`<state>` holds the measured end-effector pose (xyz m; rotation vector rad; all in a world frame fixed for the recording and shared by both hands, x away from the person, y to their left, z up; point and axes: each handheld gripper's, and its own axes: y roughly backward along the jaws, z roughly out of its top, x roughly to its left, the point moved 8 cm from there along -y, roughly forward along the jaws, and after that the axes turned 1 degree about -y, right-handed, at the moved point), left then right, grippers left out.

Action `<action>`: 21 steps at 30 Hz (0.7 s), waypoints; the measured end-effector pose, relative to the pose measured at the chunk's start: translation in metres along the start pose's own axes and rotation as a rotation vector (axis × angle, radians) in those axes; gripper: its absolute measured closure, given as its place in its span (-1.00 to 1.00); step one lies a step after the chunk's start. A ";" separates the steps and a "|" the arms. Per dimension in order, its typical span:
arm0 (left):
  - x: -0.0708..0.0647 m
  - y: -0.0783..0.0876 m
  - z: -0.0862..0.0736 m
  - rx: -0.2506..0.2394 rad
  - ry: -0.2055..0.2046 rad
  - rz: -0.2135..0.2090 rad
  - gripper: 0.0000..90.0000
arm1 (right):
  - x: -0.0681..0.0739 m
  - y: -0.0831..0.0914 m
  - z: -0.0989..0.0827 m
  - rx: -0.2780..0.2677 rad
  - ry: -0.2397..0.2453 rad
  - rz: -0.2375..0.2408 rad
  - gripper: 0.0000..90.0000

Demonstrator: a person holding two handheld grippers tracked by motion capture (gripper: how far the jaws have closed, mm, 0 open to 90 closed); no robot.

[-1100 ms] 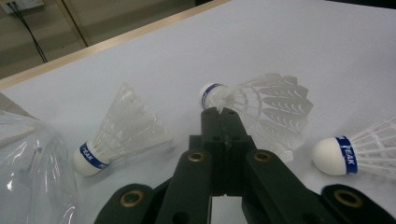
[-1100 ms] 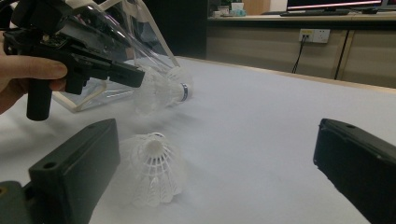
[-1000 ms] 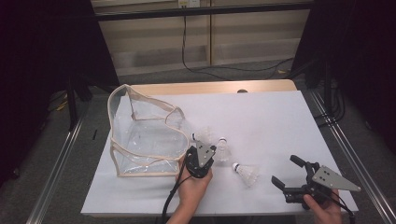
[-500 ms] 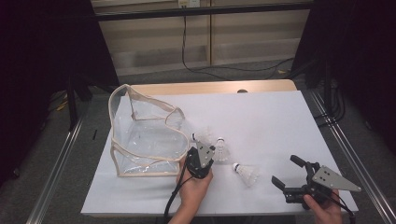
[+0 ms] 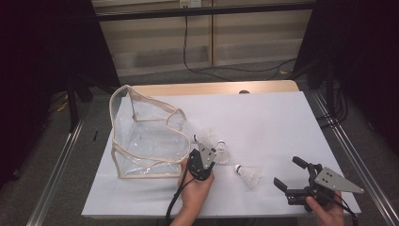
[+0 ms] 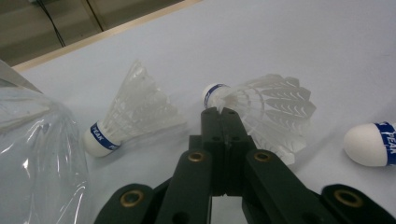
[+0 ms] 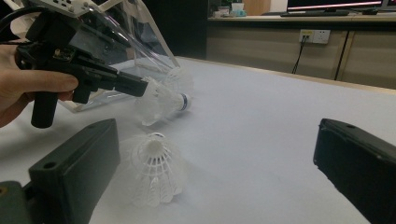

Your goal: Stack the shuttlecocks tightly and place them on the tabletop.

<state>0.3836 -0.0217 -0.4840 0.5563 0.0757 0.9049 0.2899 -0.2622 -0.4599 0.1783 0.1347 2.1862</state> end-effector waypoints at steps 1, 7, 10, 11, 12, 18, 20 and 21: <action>0.000 0.000 0.000 -0.001 0.002 0.000 1.00 | 0.000 0.000 0.000 -0.001 0.000 0.000 -1.00; 0.000 -0.002 0.002 -0.015 0.015 0.000 1.00 | 0.000 0.000 0.000 0.000 0.000 0.001 -1.00; -0.001 -0.004 0.001 -0.010 0.016 0.000 1.00 | 0.000 0.000 0.000 0.001 0.001 0.002 -1.00; 0.000 -0.004 0.000 -0.008 0.019 0.002 1.00 | 0.000 0.000 0.000 0.001 -0.001 0.001 -1.00; -0.001 -0.005 0.001 -0.010 0.024 0.003 1.00 | 0.000 0.000 0.000 0.001 0.001 0.001 -1.00; -0.001 -0.008 0.003 -0.024 0.037 0.002 1.00 | 0.000 0.000 0.000 0.001 0.000 0.000 -1.00; -0.001 -0.010 0.002 -0.018 0.050 -0.004 1.00 | 0.000 0.000 0.000 0.001 0.001 0.001 -1.00; -0.002 -0.011 0.001 -0.012 0.046 -0.009 1.00 | 0.000 0.000 0.000 0.001 0.001 0.001 -1.00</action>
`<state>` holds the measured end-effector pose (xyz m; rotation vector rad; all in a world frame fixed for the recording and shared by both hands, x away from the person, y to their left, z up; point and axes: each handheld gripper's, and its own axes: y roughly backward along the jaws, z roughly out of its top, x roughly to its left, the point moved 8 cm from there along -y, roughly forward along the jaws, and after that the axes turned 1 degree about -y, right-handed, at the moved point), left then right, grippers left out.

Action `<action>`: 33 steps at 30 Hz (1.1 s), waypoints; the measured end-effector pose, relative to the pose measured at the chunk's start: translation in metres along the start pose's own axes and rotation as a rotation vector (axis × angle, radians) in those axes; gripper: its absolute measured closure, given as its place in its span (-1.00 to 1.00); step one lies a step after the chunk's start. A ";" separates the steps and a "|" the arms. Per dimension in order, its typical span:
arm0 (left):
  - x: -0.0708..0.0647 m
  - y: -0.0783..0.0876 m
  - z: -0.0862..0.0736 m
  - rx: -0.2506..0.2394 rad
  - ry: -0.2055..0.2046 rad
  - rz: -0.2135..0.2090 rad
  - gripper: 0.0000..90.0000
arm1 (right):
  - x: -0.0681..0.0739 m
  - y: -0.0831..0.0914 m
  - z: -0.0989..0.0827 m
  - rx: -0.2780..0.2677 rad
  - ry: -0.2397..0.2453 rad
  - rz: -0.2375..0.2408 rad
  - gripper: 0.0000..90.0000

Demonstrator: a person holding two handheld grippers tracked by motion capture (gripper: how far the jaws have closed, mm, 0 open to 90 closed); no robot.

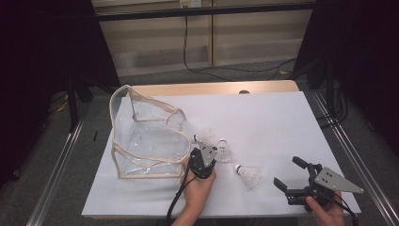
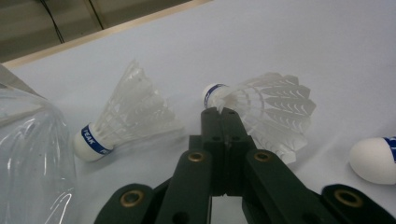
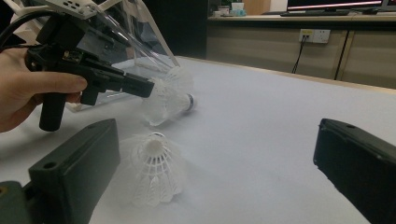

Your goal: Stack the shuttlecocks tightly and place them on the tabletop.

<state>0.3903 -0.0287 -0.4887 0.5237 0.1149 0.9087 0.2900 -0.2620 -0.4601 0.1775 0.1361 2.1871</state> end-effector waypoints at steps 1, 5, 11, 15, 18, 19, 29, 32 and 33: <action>0.000 -0.001 -0.001 0.003 -0.004 -0.001 1.00 | 0.000 0.000 0.000 0.000 0.000 0.000 -1.00; 0.000 -0.001 0.000 -0.003 0.016 -0.001 0.80 | 0.000 0.000 0.000 0.001 0.001 -0.002 -1.00; -0.008 0.002 -0.003 0.008 0.026 -0.090 0.51 | 0.000 0.000 0.000 0.002 0.006 -0.001 -1.00; -0.014 0.007 0.000 -0.029 0.033 -0.166 0.28 | 0.000 0.000 -0.001 0.005 0.006 -0.003 -1.00; -0.018 0.011 0.000 -0.033 0.031 -0.200 0.19 | 0.000 -0.001 -0.001 0.006 0.005 -0.002 -1.00; -0.019 0.012 0.000 -0.034 0.031 -0.215 0.16 | 0.001 -0.001 -0.001 0.007 0.002 -0.001 -1.00; -0.030 0.024 -0.002 -0.040 0.031 -0.327 -0.40 | 0.001 0.000 -0.001 0.006 0.006 -0.002 -1.00; -0.030 0.025 -0.002 -0.039 0.017 -0.324 -0.48 | 0.001 -0.001 -0.001 0.007 0.006 -0.001 -1.00; -0.030 0.025 -0.002 -0.039 0.011 -0.323 -0.50 | 0.001 -0.001 -0.001 0.006 0.008 -0.001 -1.00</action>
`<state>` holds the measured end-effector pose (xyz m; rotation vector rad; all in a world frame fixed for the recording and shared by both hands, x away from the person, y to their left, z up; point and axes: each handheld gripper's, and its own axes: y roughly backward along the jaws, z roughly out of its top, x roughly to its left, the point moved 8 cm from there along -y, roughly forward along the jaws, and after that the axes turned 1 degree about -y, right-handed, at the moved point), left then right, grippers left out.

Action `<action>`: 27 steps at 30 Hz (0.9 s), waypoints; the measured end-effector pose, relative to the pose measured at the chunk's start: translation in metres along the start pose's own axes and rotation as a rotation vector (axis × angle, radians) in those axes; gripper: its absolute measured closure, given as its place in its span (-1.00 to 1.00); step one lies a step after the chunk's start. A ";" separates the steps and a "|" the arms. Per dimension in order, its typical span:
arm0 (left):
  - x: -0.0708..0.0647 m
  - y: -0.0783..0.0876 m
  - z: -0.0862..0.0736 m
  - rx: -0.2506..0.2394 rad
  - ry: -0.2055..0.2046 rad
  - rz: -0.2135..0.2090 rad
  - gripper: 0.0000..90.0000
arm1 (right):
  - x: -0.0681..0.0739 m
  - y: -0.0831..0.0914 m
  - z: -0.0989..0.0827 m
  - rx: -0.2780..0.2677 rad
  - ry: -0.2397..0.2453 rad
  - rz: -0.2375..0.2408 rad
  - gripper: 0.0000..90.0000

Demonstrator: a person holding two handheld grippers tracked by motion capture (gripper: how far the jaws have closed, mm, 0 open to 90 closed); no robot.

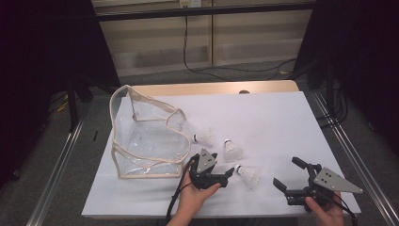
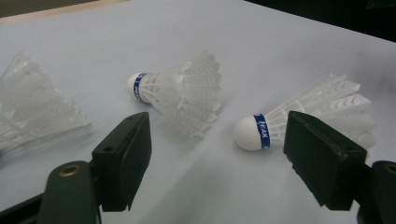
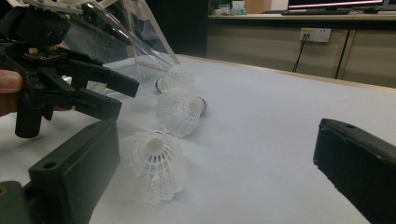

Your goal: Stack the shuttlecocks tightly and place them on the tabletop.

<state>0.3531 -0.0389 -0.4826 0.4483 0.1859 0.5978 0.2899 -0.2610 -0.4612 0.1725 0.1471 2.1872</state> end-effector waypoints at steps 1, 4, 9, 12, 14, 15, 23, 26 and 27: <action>0.000 0.000 0.000 0.000 0.004 -0.003 -0.52 | 0.000 0.000 0.000 0.001 0.000 0.000 -1.00; -0.002 -0.001 0.000 0.000 -0.003 -0.011 -0.58 | 0.000 0.000 0.000 0.001 -0.003 -0.001 -1.00; -0.003 -0.001 -0.001 0.008 0.001 -0.032 -0.65 | 0.000 0.000 0.000 0.001 -0.002 -0.001 -1.00; -0.004 -0.001 -0.001 0.003 0.009 -0.042 -0.68 | 0.000 0.000 0.000 0.001 0.000 0.000 -1.00; -0.005 -0.001 -0.001 0.002 0.003 -0.045 -0.70 | 0.000 0.000 0.000 0.001 -0.001 0.000 -1.00; -0.005 -0.002 -0.001 0.003 0.000 -0.046 -0.70 | 0.000 0.000 0.000 0.001 0.001 0.000 -1.00; -0.007 -0.001 -0.001 0.008 -0.006 -0.057 -0.74 | 0.000 0.000 0.000 0.005 -0.007 0.000 -1.00; -0.010 0.001 -0.002 0.012 -0.006 -0.080 -0.78 | 0.000 0.000 0.000 0.006 -0.002 0.000 -1.00; -0.011 0.002 -0.002 0.014 -0.012 -0.087 -0.79 | 0.000 0.000 -0.001 0.009 0.004 0.000 -1.00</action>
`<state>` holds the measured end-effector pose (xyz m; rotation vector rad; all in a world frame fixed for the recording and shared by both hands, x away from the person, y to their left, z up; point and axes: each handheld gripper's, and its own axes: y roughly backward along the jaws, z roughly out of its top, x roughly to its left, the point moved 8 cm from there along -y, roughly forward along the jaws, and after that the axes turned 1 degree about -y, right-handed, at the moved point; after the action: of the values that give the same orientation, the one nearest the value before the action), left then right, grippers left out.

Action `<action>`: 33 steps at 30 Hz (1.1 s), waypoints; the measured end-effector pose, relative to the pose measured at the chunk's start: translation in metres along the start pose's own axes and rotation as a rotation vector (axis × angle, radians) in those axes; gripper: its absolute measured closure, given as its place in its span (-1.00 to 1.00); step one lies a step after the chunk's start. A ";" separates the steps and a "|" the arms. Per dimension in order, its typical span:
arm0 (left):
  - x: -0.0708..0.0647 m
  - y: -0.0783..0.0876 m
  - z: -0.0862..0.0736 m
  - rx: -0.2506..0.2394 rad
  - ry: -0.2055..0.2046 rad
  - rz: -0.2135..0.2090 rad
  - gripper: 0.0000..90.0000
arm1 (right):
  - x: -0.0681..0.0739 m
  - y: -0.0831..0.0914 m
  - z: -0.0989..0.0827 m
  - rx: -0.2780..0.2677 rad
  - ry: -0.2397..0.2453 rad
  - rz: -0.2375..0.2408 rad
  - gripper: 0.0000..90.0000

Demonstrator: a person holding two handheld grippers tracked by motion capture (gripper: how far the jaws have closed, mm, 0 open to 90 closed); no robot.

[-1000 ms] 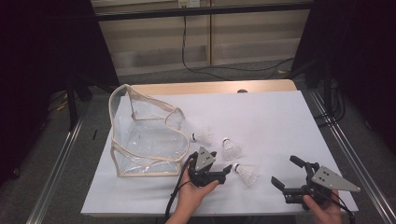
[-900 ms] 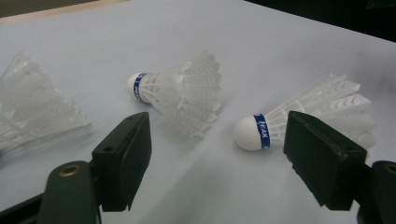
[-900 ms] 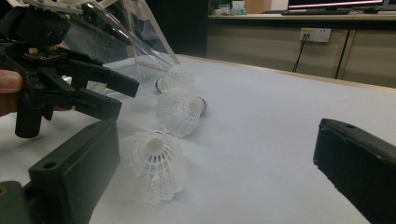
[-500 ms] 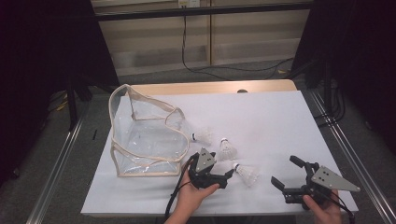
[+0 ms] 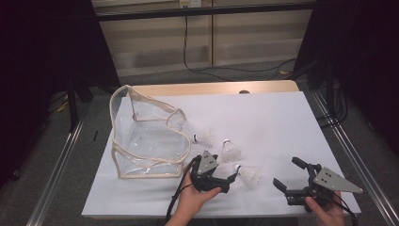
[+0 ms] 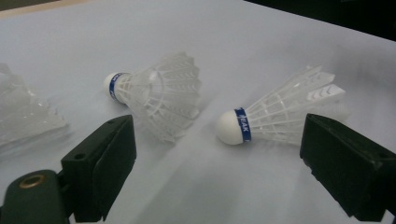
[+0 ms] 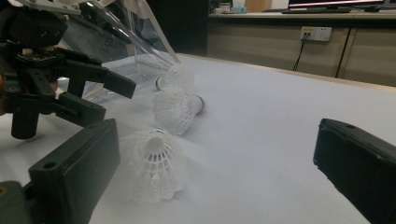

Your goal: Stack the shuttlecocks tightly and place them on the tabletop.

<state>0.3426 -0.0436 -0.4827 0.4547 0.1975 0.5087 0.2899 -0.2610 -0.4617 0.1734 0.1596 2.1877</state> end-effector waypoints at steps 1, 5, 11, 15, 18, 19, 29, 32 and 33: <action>-0.003 0.001 0.001 -0.014 0.006 -0.017 -0.80 | 0.000 0.000 0.000 0.001 0.005 -0.001 -1.00; -0.008 0.006 0.003 -0.031 -0.014 -0.053 -0.86 | 0.001 0.000 0.000 0.008 0.006 0.002 -1.00; -0.013 0.019 0.004 -0.067 -0.024 -0.101 -0.90 | 0.000 -0.002 -0.001 0.030 0.014 -0.004 -1.00; -0.014 0.027 0.002 -0.086 -0.023 -0.126 -0.91 | 0.001 -0.003 0.001 0.028 0.013 0.000 -1.00; -0.013 0.033 -0.001 -0.089 -0.028 -0.146 -0.91 | 0.001 -0.004 0.003 0.032 0.011 0.005 -1.00; -0.013 0.036 -0.002 -0.095 -0.026 -0.152 -0.91 | 0.001 -0.004 0.004 0.034 0.009 0.004 -1.00; -0.003 0.062 -0.014 -0.119 -0.048 -0.185 -0.91 | 0.000 -0.012 0.007 0.054 0.007 -0.001 -1.00; 0.000 0.069 -0.017 -0.129 -0.041 -0.191 -0.91 | 0.002 -0.015 0.006 0.065 0.015 0.007 -1.00; 0.002 0.071 -0.018 -0.132 -0.042 -0.187 -0.91 | 0.003 -0.016 0.006 0.070 0.015 0.011 -1.00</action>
<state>0.3089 0.0191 -0.4659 0.3139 0.1635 0.3259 0.3020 -0.2486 -0.4587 0.1977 0.2439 2.1962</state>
